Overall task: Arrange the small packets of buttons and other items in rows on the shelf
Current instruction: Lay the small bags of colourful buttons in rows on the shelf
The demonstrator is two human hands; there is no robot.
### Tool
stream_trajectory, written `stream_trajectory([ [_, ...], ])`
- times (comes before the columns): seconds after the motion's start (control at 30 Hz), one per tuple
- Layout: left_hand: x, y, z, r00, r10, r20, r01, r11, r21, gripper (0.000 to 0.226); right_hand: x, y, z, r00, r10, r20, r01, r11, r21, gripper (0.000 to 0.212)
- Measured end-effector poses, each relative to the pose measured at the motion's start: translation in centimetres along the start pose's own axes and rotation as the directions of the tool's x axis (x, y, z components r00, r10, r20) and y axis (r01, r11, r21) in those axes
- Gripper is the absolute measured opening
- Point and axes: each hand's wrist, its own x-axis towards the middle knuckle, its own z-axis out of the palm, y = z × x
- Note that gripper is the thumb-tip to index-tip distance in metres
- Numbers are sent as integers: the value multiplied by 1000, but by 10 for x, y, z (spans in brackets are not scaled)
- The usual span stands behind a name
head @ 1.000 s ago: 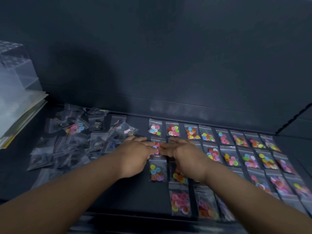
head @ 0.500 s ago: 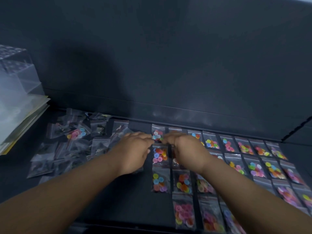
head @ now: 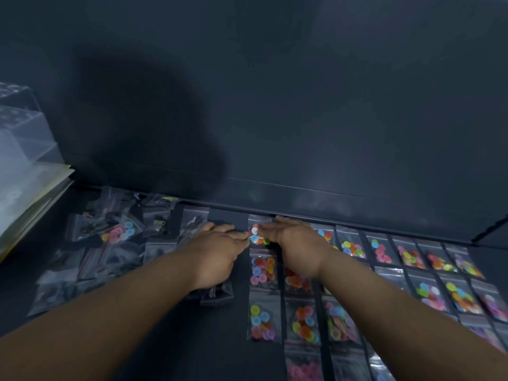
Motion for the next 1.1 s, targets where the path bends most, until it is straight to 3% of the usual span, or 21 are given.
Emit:
stream_trajectory([
  [0.17,3,0,-6,999,10,-48,-13,999,-53,48,1,-2,0,1000,-7,-14,7,1000,5,75],
  [0.33,-5,-16,-9,987,-52,-154,33,992,-122,47,6,-13,-2,992,20,-121,-12,998,65,72],
  [0.47,-28,-35,-21,941,-131,-313,70,978,-198,50,11,-44,-14,972,3,-235,13,997,70,50],
  [0.57,-51,-57,-25,909,-172,-380,104,976,-193,46,20,-74,-17,965,-49,-258,68,995,66,47],
  [0.7,-87,-90,-23,864,-318,-390,228,938,-261,42,40,-114,-17,956,-144,-256,166,984,68,44],
  [0.83,-113,-125,-15,794,-463,-394,377,884,-278,24,57,-152,-7,957,-223,-186,240,968,73,47],
  [1.1,-122,-156,6,854,-454,-253,391,882,-264,33,70,-176,12,982,-190,7,189,979,72,46],
])
